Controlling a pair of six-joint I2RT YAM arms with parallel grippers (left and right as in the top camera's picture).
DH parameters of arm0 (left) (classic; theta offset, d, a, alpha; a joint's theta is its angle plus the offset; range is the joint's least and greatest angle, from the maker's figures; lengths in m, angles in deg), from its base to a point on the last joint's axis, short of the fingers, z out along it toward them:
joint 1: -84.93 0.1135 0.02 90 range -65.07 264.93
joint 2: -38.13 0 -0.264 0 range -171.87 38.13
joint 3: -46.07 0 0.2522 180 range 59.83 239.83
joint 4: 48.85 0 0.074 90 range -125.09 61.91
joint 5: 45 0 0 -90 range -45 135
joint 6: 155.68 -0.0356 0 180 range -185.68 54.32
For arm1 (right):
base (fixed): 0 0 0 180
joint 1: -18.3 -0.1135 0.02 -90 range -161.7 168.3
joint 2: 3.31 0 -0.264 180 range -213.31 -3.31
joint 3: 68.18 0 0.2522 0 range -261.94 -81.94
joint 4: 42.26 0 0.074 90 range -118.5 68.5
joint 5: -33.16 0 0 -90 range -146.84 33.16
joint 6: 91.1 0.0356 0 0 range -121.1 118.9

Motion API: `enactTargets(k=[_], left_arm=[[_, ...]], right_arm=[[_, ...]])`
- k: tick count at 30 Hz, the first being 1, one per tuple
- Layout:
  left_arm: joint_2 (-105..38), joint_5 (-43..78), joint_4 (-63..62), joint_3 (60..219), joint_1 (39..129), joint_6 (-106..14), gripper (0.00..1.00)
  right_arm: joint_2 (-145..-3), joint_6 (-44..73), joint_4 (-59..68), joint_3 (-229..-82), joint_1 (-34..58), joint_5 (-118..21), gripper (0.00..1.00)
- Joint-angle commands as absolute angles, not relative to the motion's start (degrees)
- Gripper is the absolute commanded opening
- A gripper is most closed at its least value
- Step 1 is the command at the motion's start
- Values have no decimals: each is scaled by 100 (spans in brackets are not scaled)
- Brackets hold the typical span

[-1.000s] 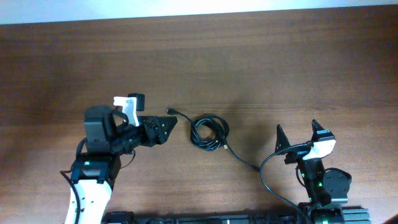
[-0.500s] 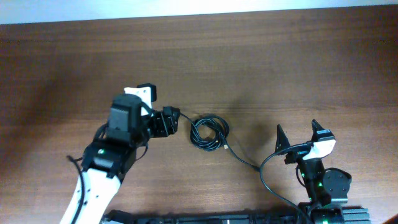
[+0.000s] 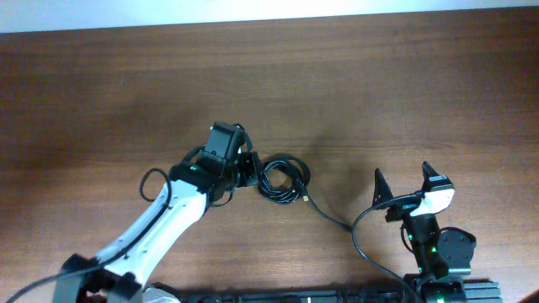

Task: Untangle cables
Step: 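Move the left gripper toward the coiled black cable, then grasp the black cable coil with the left gripper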

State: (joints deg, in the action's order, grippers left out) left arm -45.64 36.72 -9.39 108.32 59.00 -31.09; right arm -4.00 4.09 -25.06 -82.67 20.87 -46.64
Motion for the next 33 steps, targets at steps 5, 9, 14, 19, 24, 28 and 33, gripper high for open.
enactTargets(k=[5, 9, 14, 19, 24, 28, 33], left_arm=[[-5167, 4188, -1016, 10917, 5867, -2877, 51], [-5370, 4184, -1200, 10917, 5867, -2877, 51], [-5477, 4184, -1276, 10917, 5821, -2875, 51], [-5567, 4398, -1473, 10917, 5614, -2875, 52], [-5751, 4525, -1575, 10917, 5421, -2877, 52], [-5766, 4523, -1597, 10917, 5421, -2875, 52], [-5766, 4197, -1702, 10917, 5421, -2877, 58]], right_arm=[[-374, 431, -2489, -8226, 2057, -4612, 99], [-374, 433, -2489, -8226, 2057, -4612, 99], [-374, 433, -2489, -8226, 2057, -4612, 99], [-374, 433, -2489, -8226, 2057, -4612, 99], [-374, 433, -2489, -8226, 2057, -4612, 99], [-374, 433, -2489, -8226, 2057, -4612, 99], [-374, 433, -2489, -8226, 2057, -4612, 99]])
